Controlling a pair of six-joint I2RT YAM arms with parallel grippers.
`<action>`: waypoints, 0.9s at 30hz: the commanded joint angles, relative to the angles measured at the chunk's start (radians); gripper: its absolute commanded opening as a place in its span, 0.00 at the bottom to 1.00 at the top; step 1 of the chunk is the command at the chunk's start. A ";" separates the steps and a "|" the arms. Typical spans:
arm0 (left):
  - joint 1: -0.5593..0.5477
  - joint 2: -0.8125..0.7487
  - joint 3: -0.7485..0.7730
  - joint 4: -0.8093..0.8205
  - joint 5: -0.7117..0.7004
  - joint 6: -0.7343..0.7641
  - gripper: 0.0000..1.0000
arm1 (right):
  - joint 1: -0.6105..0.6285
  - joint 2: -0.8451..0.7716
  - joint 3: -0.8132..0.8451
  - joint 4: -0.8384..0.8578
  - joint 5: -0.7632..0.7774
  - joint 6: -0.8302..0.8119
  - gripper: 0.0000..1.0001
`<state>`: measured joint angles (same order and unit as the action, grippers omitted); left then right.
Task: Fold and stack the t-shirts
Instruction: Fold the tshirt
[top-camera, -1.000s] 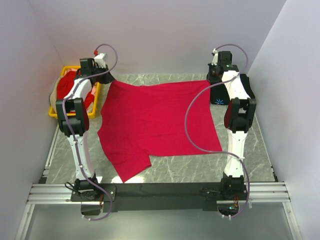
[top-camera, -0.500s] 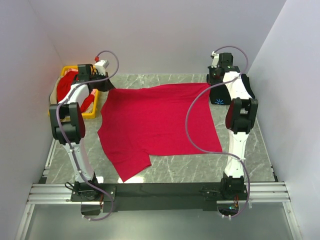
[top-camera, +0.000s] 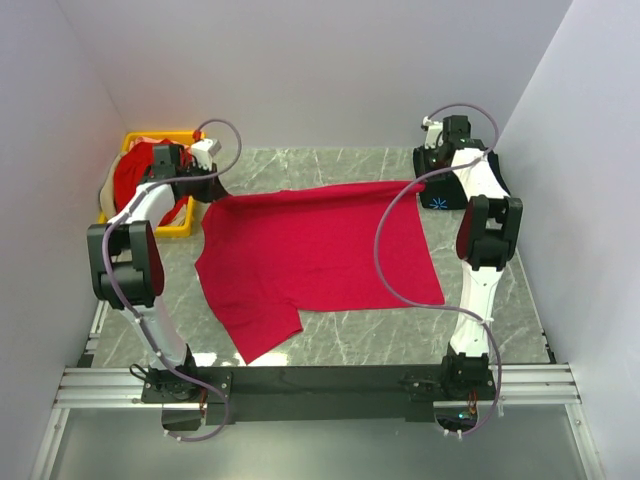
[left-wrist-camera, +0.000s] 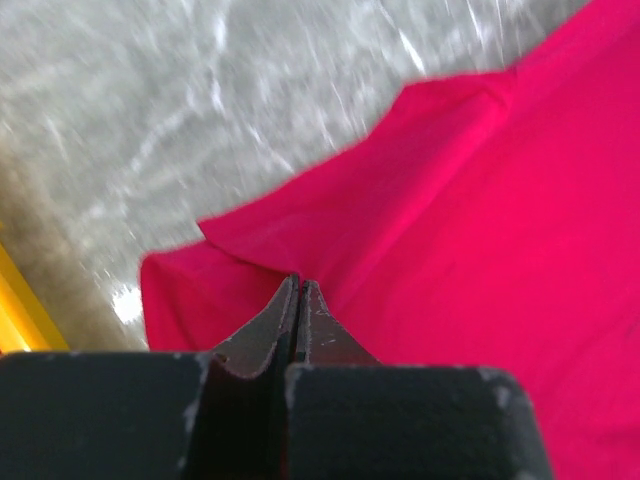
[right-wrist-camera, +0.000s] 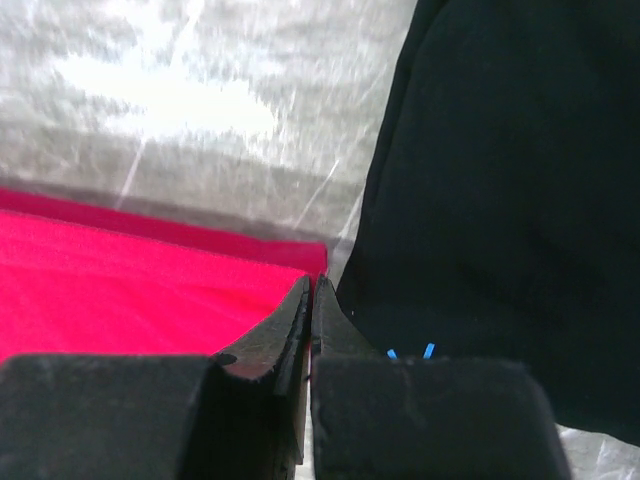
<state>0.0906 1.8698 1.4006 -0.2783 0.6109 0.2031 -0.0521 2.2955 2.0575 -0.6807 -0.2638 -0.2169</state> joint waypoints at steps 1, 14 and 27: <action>0.008 -0.084 -0.052 -0.038 0.018 0.076 0.00 | -0.014 -0.070 -0.019 -0.028 -0.025 -0.064 0.00; 0.006 -0.009 -0.160 -0.113 -0.042 0.163 0.01 | -0.012 -0.021 -0.102 -0.082 -0.017 -0.148 0.00; 0.003 -0.001 -0.117 -0.150 -0.063 0.170 0.00 | -0.003 -0.050 -0.117 -0.120 -0.017 -0.214 0.00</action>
<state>0.0902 1.9068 1.2434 -0.4122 0.5522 0.3538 -0.0547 2.3024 1.9480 -0.7914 -0.2829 -0.3923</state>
